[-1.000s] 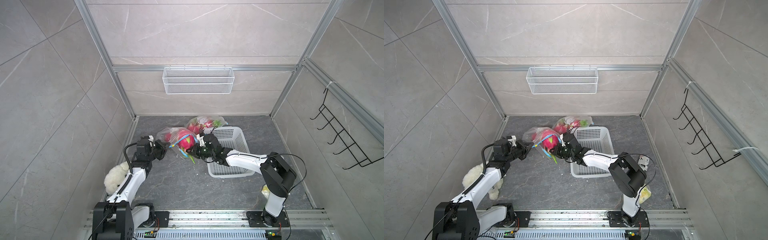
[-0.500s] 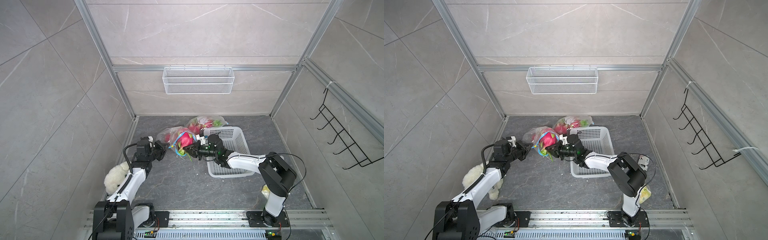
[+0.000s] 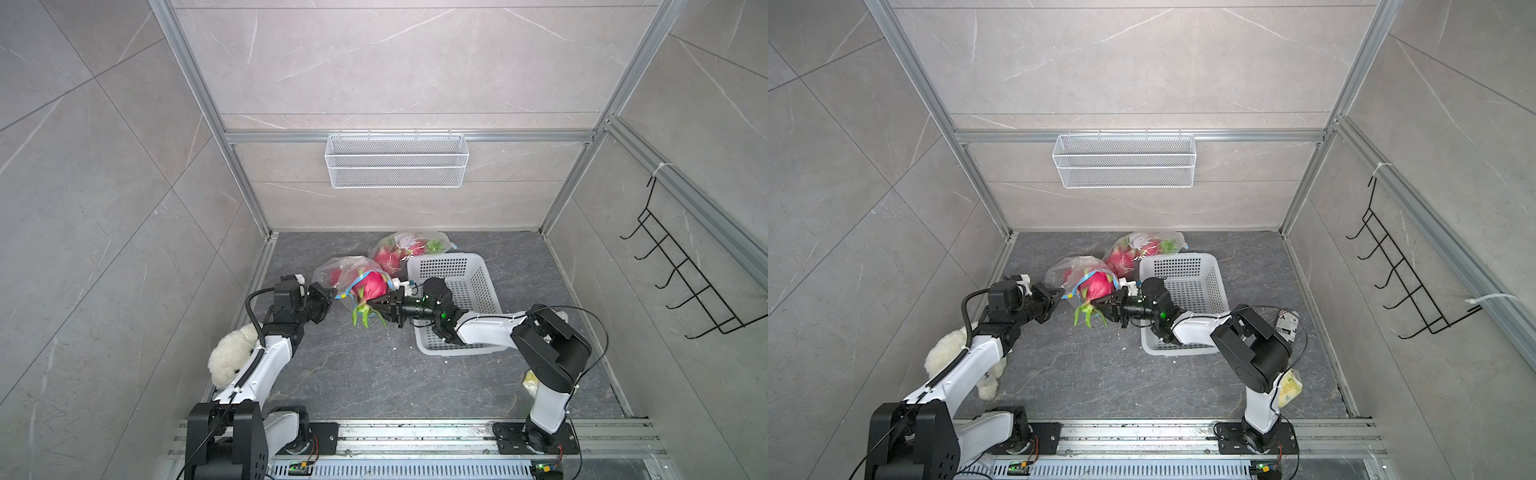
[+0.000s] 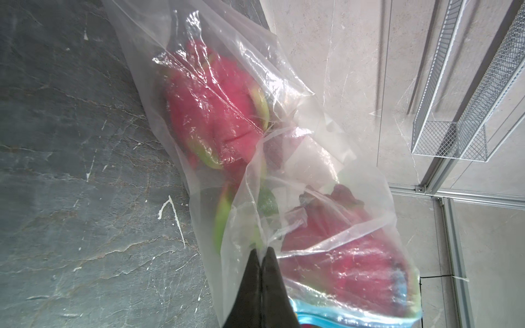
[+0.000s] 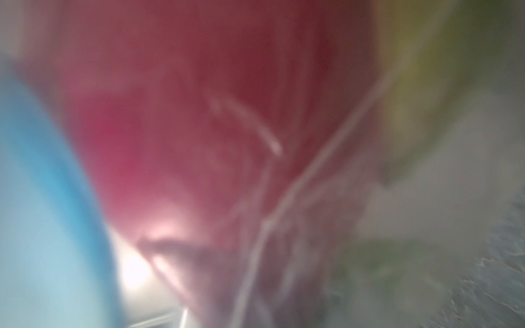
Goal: Open the zip-top bag and take out the dragon fruit
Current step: Pick up the dragon fruit from the zipper food storage bag.
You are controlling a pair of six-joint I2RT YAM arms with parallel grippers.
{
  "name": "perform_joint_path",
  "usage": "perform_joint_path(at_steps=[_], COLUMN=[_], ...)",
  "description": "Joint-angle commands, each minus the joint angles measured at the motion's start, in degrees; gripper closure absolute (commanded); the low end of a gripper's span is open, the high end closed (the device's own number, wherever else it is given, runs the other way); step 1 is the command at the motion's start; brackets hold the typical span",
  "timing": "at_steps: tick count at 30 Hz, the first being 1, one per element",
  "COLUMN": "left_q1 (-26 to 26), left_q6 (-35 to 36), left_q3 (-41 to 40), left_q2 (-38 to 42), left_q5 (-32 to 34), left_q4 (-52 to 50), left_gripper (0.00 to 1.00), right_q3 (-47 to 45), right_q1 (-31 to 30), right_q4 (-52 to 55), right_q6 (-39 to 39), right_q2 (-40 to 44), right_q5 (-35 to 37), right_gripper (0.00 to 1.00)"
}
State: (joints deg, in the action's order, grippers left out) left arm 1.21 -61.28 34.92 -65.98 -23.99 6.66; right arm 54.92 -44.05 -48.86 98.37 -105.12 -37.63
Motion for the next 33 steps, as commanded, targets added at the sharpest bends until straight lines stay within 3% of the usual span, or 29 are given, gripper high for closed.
perform_joint_path(at_steps=[1,6,13,17,22,26,29,30,33], left_q1=[-0.8,-0.8,-0.9,-0.9,-0.9,-0.9,-0.9,-0.9,-0.9], left_q6=[2.2,4.1,4.5,4.6,3.8,2.8,2.7,3.0,3.4], left_q3=[2.4,6.5,9.3,9.0,9.5,9.5,10.0,10.4,12.2], left_q2=[-0.3,-3.1,-6.4,-6.4,-6.4,-5.0,-3.6,-3.3,-2.4], left_q5=[3.8,6.2,5.4,5.6,4.6,3.9,3.1,2.0,-0.2], left_q4=[-1.0,-0.9,-0.1,-0.1,0.4,0.7,0.7,0.5,-2.2], left_gripper=[1.0,1.0,1.0,1.0,1.0,1.0,1.0,0.95,0.23], right_q3=[-0.6,-0.3,8.3,12.7,14.6,19.6,20.3,21.2,24.3], right_q1=[0.1,0.1,0.0,0.0,-0.1,-0.3,-0.3,-0.3,-0.2], right_q4=[4.0,29.9,61.2,71.3,74.8,86.7,89.3,90.8,94.9], right_q6=[-5.8,-22.3,-43.6,-50.6,-54.0,-62.4,-64.4,-65.5,-68.3], right_q2=[5.9,14.7,21.5,20.5,17.2,14.1,13.3,13.1,13.3], right_q5=[-3.7,-5.6,-3.5,-4.7,-3.9,5.9,8.7,10.3,15.2], right_gripper=[1.0,1.0,1.0,1.0,1.0,1.0,1.0,1.0,1.0])
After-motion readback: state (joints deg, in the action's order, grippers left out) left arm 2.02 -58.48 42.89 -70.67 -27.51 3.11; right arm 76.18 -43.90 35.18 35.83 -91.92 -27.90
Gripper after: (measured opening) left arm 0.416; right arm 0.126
